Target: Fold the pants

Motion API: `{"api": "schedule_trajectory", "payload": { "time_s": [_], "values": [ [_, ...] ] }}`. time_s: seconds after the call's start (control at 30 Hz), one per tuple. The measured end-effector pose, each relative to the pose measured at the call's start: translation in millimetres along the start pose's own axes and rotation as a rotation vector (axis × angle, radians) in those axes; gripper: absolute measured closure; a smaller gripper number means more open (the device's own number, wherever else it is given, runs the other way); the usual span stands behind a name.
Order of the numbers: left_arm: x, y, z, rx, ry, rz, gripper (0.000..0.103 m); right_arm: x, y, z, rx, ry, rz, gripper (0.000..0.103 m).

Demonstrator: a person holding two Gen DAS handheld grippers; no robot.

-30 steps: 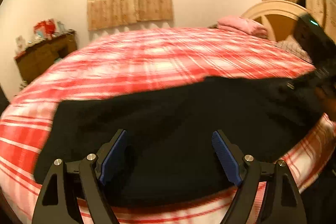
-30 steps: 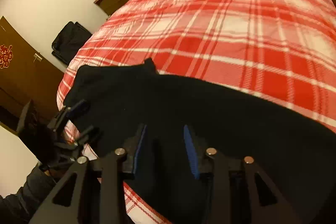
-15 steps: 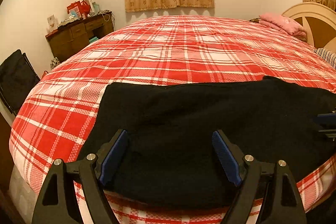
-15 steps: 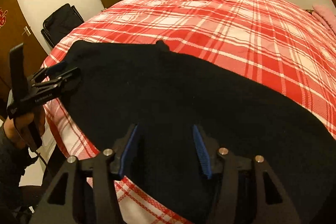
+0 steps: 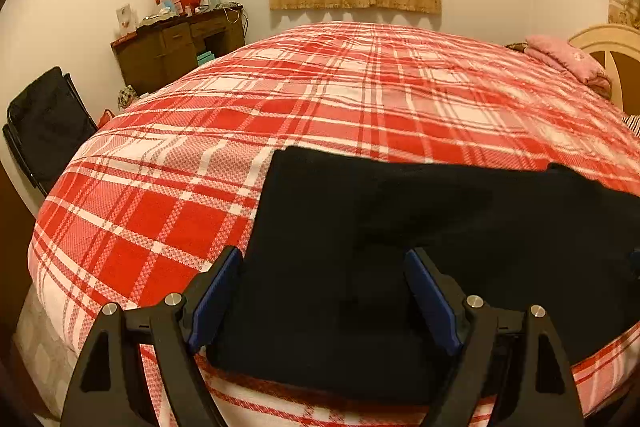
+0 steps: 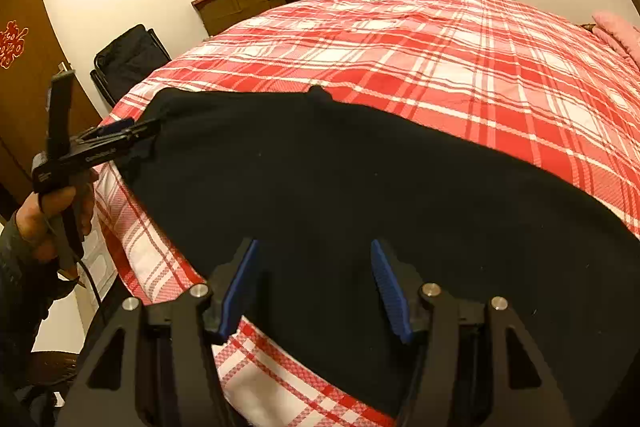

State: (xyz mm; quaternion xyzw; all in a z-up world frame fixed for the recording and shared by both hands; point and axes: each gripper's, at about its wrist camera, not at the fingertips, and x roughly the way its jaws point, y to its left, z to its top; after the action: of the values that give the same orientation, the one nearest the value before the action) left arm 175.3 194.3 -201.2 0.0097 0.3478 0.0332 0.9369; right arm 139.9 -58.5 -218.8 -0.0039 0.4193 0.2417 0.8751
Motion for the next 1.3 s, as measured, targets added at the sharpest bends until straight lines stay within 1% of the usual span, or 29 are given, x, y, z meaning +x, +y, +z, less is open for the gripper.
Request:
{"api": "schedule_trajectory", "payload": {
  "time_s": [0.23, 0.27, 0.33, 0.4, 0.47, 0.57, 0.67, 0.73, 0.8, 0.9, 0.93, 1.0, 1.07, 1.13, 1.2, 1.3],
  "values": [
    [2, 4, -1, 0.011, -0.004, -0.023, 0.02, 0, 2, 0, 0.005, -0.017, -0.002, 0.041],
    [2, 4, -1, 0.012, -0.007, -0.021, 0.022, 0, 2, -1, 0.006, -0.019, -0.002, 0.041],
    [2, 7, -1, 0.011, -0.012, -0.011, 0.033, 0, 2, -1, 0.006, -0.022, -0.002, 0.041],
    [2, 13, 1, -0.007, -0.012, -0.019, 0.037, 0, 3, -2, 0.004, -0.023, -0.004, 0.04],
    [3, 19, 3, -0.032, -0.006, -0.037, 0.037, 0, 2, -2, 0.004, -0.024, -0.003, 0.04],
    [3, 17, 1, 0.002, -0.009, -0.023, 0.037, 0, 3, -2, 0.005, -0.024, -0.004, 0.04],
    [4, 16, -2, 0.011, -0.029, -0.021, 0.036, 2, 6, -2, -0.012, -0.009, -0.015, 0.039],
    [5, 17, -2, 0.015, -0.026, -0.023, 0.036, 4, 15, -4, -0.068, 0.005, -0.051, 0.038],
    [6, 19, -1, 0.011, -0.018, -0.033, 0.036, 5, 23, -6, -0.111, 0.01, -0.071, 0.041],
    [6, 25, 0, -0.016, -0.019, -0.059, 0.036, 8, 29, -4, -0.116, 0.024, -0.06, 0.042],
    [6, 25, -1, -0.017, -0.021, -0.062, 0.036, 10, 31, -2, -0.118, 0.027, -0.066, 0.044],
    [4, 24, 0, -0.006, -0.021, -0.058, 0.036, 14, 33, 1, -0.121, 0.035, -0.073, 0.05],
    [3, 25, 0, -0.015, -0.021, -0.06, 0.036, 15, 38, 4, -0.129, 0.036, -0.073, 0.052],
    [1, 24, 1, -0.014, -0.021, -0.058, 0.037, 13, 47, 8, -0.143, 0.025, -0.035, 0.052],
    [1, 23, 1, -0.005, -0.019, -0.06, 0.038, 10, 64, 13, -0.19, 0.001, -0.003, 0.052],
    [-1, 23, 1, 0.01, -0.016, -0.073, 0.045, 16, 91, 22, -0.264, 0.0, 0.013, 0.052]
  ]
}}
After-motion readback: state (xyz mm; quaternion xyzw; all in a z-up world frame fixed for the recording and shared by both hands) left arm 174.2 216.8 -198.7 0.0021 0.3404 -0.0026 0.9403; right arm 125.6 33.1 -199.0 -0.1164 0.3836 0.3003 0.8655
